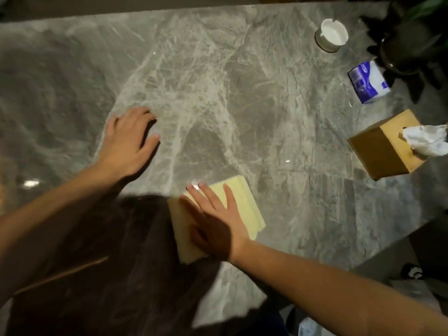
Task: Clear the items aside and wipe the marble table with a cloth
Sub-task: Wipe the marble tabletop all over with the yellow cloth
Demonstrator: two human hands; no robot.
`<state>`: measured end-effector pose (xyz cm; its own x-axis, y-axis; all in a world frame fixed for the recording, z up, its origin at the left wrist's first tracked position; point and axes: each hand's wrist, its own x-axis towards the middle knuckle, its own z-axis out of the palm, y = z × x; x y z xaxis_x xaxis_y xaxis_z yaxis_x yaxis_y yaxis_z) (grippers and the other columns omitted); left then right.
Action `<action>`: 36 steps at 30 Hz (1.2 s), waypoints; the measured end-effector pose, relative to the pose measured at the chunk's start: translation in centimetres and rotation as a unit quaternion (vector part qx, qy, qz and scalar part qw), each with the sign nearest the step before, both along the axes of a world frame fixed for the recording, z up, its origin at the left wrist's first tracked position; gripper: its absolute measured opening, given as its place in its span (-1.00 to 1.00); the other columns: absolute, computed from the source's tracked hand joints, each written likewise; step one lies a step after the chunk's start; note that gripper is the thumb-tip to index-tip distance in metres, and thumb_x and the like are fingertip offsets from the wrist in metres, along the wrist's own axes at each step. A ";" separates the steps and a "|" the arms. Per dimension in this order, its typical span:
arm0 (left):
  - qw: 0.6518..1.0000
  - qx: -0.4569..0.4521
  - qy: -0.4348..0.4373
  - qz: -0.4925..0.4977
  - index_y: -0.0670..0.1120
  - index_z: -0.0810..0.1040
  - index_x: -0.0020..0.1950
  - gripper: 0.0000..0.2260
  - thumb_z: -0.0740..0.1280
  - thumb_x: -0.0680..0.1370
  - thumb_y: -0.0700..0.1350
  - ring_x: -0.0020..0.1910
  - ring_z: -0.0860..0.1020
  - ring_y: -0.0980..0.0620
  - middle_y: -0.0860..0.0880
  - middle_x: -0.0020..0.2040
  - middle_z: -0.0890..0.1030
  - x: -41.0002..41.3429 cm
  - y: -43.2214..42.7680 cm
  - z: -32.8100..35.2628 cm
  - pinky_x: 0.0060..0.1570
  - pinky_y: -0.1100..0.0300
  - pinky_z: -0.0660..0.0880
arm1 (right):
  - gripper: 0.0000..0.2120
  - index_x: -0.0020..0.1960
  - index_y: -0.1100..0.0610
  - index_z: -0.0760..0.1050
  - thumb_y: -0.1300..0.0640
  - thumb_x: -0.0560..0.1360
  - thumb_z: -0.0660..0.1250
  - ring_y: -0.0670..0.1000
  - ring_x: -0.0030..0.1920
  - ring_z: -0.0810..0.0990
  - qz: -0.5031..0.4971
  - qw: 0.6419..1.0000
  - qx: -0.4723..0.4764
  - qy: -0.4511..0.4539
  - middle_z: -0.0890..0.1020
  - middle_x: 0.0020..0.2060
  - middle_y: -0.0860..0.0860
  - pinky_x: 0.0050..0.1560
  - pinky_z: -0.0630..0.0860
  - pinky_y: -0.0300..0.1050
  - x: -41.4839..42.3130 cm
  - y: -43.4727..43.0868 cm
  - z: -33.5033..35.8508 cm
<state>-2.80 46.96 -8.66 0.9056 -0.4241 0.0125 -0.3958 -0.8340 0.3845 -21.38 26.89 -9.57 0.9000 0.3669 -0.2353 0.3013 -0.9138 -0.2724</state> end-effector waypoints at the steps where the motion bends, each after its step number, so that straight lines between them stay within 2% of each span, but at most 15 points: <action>1: 0.999 -0.001 -0.001 0.036 -0.10 0.40 0.32 -0.54 0.08 0.52 0.11 0.43 0.28 -0.11 -0.12 0.41 0.37 0.1 1.5 -0.3 0.37 -0.15 0.14 | -0.34 0.54 -0.06 0.10 -0.18 0.48 0.12 0.07 0.56 0.03 0.007 1.000 0.006 -0.007 0.13 0.55 -0.03 0.45 -0.16 0.25 -0.2 0.0 0.0; 3: 0.994 -0.031 0.003 0.107 -0.12 0.40 0.33 -0.55 0.14 0.50 0.03 0.45 0.25 -0.13 -0.15 0.44 0.34 0.0 3.6 -0.8 0.41 -0.09 0.11 | -0.34 0.54 -0.07 0.09 -0.19 0.49 0.14 0.05 0.56 0.00 0.007 1.000 0.020 -0.010 0.12 0.56 -0.07 0.47 -0.18 0.23 0.1 -0.2 0.2; 5: 0.992 -0.035 0.000 0.123 -0.14 0.39 0.34 -0.56 0.14 0.51 -0.01 0.49 0.21 -0.13 -0.15 0.48 0.30 -0.3 4.3 -1.5 0.44 -0.04 0.08 | -0.36 0.52 -0.05 0.14 -0.21 0.48 0.12 0.06 0.55 0.04 0.012 1.000 0.014 -0.017 0.16 0.54 -0.06 0.46 -0.15 0.22 0.5 -0.1 0.2; 7: 0.992 -0.026 -0.005 0.125 -0.13 0.37 0.35 -0.57 0.13 0.52 0.01 0.51 0.17 -0.10 -0.13 0.49 0.28 -0.4 4.2 -1.8 0.46 -0.02 0.03 | -0.40 0.44 0.01 0.27 -0.23 0.47 0.09 0.12 0.49 0.16 0.049 0.998 -0.013 -0.034 0.25 0.48 -0.02 0.42 0.00 0.26 1.2 0.0 0.0; 10: 0.988 -0.050 -0.005 0.145 -0.13 0.40 0.34 -0.57 0.12 0.52 0.01 0.50 0.18 -0.08 -0.10 0.49 0.29 -0.2 3.8 -2.0 0.46 0.00 0.02 | -0.39 0.43 0.02 0.27 -0.26 0.48 0.04 0.17 0.36 0.28 0.065 0.997 -0.012 -0.049 0.35 0.36 0.05 0.36 0.13 0.25 4.6 0.3 -0.4; 13: 0.987 -0.057 -0.031 0.149 -0.15 0.44 0.30 -0.58 0.11 0.53 0.02 0.48 0.24 -0.10 -0.12 0.46 0.34 -0.1 4.1 -2.3 0.44 -0.03 0.07 | -0.38 0.49 -0.01 0.25 -0.24 0.50 0.03 0.16 0.42 0.23 0.043 0.997 -0.015 -0.057 0.36 0.42 0.08 0.38 0.09 0.24 10.7 2.0 -0.4; 17: 0.989 -0.031 -0.022 0.145 -0.12 0.41 0.32 -0.60 0.12 0.56 0.04 0.50 0.18 -0.10 -0.09 0.48 0.32 0.0 4.2 -2.3 0.44 -0.12 -0.02 | -0.41 0.51 0.00 0.23 -0.17 0.52 0.05 0.11 0.54 0.10 -0.006 0.997 -0.005 -0.081 0.18 0.54 0.05 0.42 0.02 0.24 19.0 4.7 -0.6; 20: 0.991 -0.005 -0.022 0.132 -0.11 0.39 0.33 -0.60 0.09 0.57 0.05 0.52 0.15 -0.12 -0.07 0.50 0.28 -0.2 4.5 -2.2 0.43 -0.17 0.05 | -0.42 0.53 -0.02 0.17 -0.14 0.54 0.07 0.07 0.56 0.02 -0.027 0.996 -0.007 -0.086 0.09 0.57 0.03 0.44 -0.04 0.22 25.0 6.0 -0.8; 24: 0.991 0.015 -0.010 0.134 -0.07 0.37 0.36 -0.59 0.07 0.57 0.07 0.53 0.13 -0.08 -0.05 0.51 0.25 -0.1 4.6 -2.2 0.44 -0.12 0.03 | -0.41 0.56 -0.02 0.09 -0.14 0.55 -0.01 0.07 0.56 -0.01 -0.038 0.994 -0.029 -0.097 0.06 0.57 0.03 0.47 -0.07 0.23 32.7 7.4 -1.1; 27: 0.990 0.003 -0.008 0.144 -0.07 0.38 0.36 -0.58 0.08 0.57 0.09 0.53 0.13 -0.06 -0.04 0.51 0.27 -0.1 4.5 -2.1 0.46 -0.12 0.00 | -0.42 0.55 -0.03 0.11 -0.14 0.55 -0.02 0.06 0.55 0.05 -0.063 0.990 -0.029 -0.120 0.11 0.56 0.01 0.47 -0.06 0.21 37.9 8.4 -1.2; 29: 0.990 0.007 -0.008 0.140 -0.07 0.36 0.37 -0.58 0.09 0.57 0.09 0.53 0.11 -0.05 -0.05 0.51 0.26 -0.1 4.5 -2.2 0.47 -0.13 -0.02 | -0.44 0.51 -0.04 0.20 -0.14 0.53 -0.02 0.04 0.51 0.16 -0.086 0.987 -0.019 -0.138 0.25 0.50 -0.01 0.47 -0.03 0.19 40.6 9.0 -1.1; 32: 0.991 0.018 -0.004 0.134 -0.08 0.34 0.37 -0.57 0.11 0.56 0.09 0.54 0.10 -0.07 -0.06 0.51 0.25 0.0 4.5 -2.3 0.46 -0.15 -0.03 | -0.53 0.33 -0.03 0.39 -0.14 0.51 0.01 0.03 0.41 0.33 -0.117 0.984 0.009 -0.136 0.47 0.32 -0.02 0.45 0.01 0.11 43.1 9.7 -1.1; 34: 0.991 0.022 0.001 0.132 -0.08 0.33 0.37 -0.57 0.12 0.56 0.09 0.54 0.09 -0.07 -0.07 0.51 0.25 0.1 4.4 -2.3 0.46 -0.16 -0.03 | -0.50 0.37 -0.03 0.36 -0.14 0.51 0.00 0.04 0.44 0.29 -0.111 0.984 -0.002 -0.142 0.44 0.36 -0.02 0.46 0.00 0.13 43.4 9.7 -1.3; 36: 0.991 0.026 0.004 0.131 -0.09 0.34 0.37 -0.56 0.11 0.57 0.10 0.54 0.10 -0.07 -0.07 0.51 0.25 0.0 4.4 -2.3 0.46 -0.16 -0.01 | -0.43 0.50 -0.02 0.21 -0.14 0.52 -0.03 0.05 0.52 0.14 -0.094 0.985 -0.021 -0.146 0.25 0.50 0.00 0.48 -0.05 0.19 43.0 9.5 -1.2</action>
<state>-2.75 51.38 -11.00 0.9847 -0.1743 -0.0099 -0.1605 -0.9264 0.3406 21.65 36.39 -10.78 0.9825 0.1836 0.0316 0.1863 -0.9695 -0.1594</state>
